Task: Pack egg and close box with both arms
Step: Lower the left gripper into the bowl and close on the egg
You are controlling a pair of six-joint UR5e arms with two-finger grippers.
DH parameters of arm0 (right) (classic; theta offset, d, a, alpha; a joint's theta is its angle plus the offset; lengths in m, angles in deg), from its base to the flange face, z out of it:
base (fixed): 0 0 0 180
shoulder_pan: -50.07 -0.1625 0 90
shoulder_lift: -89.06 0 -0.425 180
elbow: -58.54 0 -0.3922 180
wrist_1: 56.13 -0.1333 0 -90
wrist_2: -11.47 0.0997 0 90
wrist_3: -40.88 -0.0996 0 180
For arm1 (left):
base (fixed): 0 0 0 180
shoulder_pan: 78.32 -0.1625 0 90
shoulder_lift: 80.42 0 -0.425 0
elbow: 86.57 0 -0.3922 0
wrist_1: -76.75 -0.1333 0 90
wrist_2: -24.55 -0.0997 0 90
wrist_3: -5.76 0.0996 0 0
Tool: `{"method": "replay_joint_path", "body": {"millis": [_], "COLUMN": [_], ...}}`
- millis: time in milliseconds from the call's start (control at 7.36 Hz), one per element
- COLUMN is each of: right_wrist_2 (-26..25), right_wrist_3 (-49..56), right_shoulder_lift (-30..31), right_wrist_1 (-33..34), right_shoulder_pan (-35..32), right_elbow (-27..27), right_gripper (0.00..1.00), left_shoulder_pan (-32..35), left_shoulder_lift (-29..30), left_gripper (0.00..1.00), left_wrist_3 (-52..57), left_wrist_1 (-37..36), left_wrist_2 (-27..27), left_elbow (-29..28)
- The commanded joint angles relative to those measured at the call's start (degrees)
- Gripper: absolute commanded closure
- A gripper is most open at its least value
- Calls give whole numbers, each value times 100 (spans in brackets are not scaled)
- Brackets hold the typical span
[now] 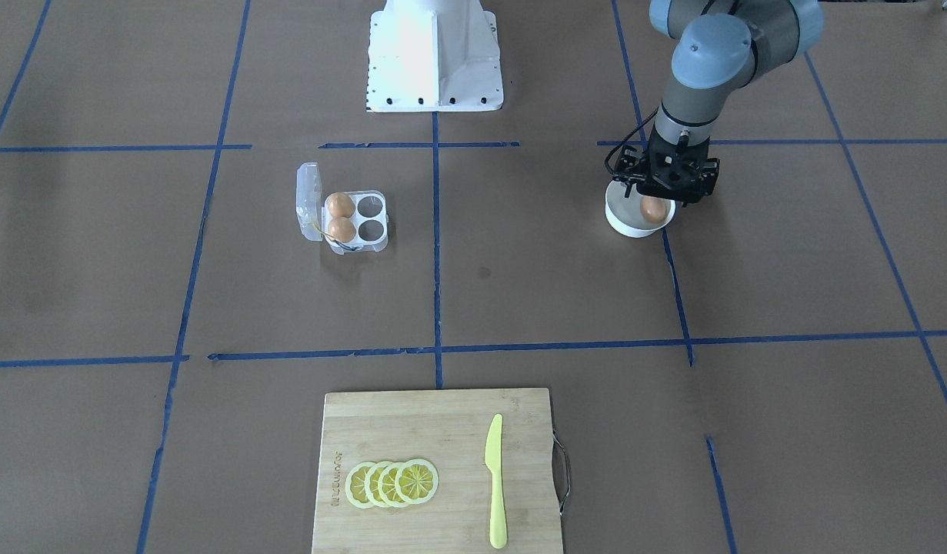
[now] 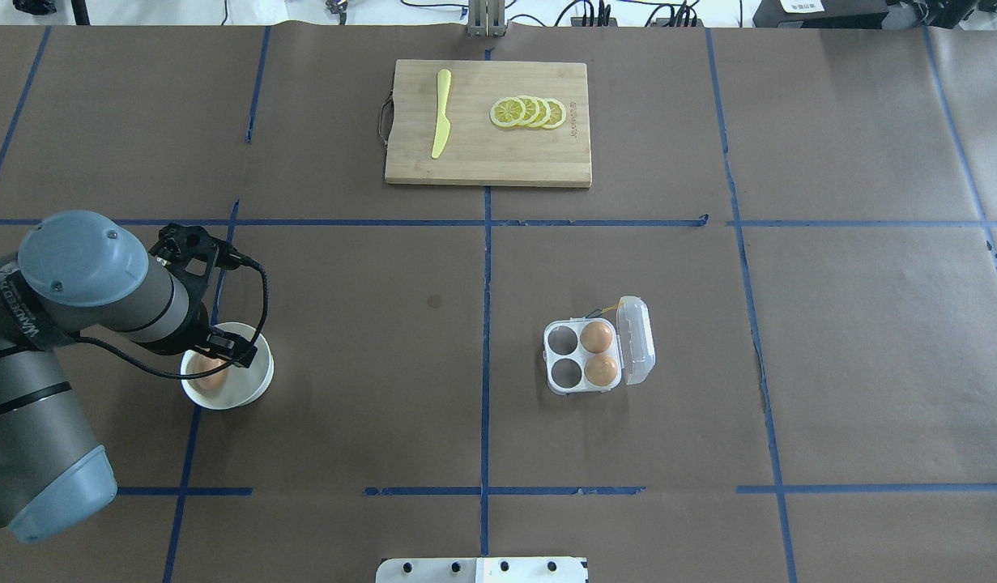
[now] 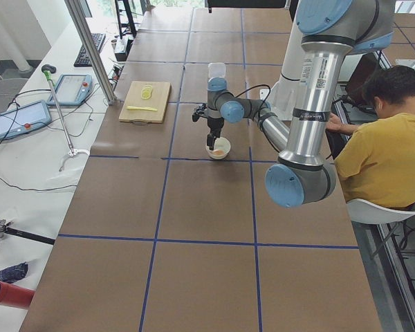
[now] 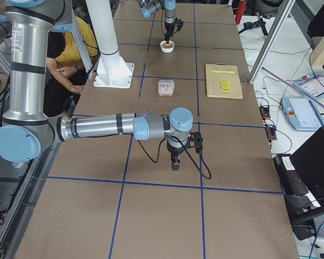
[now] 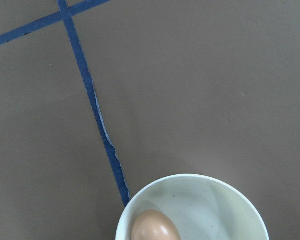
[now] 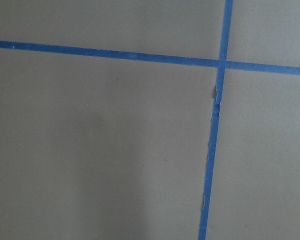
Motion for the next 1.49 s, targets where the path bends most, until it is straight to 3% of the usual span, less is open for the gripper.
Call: {"method": "replay_joint_path", "body": {"millis": [0, 679, 1358], "right_wrist_2": [60, 60, 60], "right_wrist_3": [7, 7, 7], "right_shoulder_lift": [9, 0, 0], "right_wrist_1": [0, 0, 0], "right_shoulder_pan": [2, 2, 2], "right_elbow": [-2, -2, -2], "right_gripper": [0, 0, 0], "left_shoulder_pan": [-146, -182, -217], "left_shoulder_lift": [-6, 21, 21], "left_gripper": [7, 25, 26], "left_wrist_3": [-161, -161, -152], "left_wrist_1": [6, 6, 15], "left_wrist_2": [-14, -5, -5], "left_elbow": [-30, -224, -320]}}
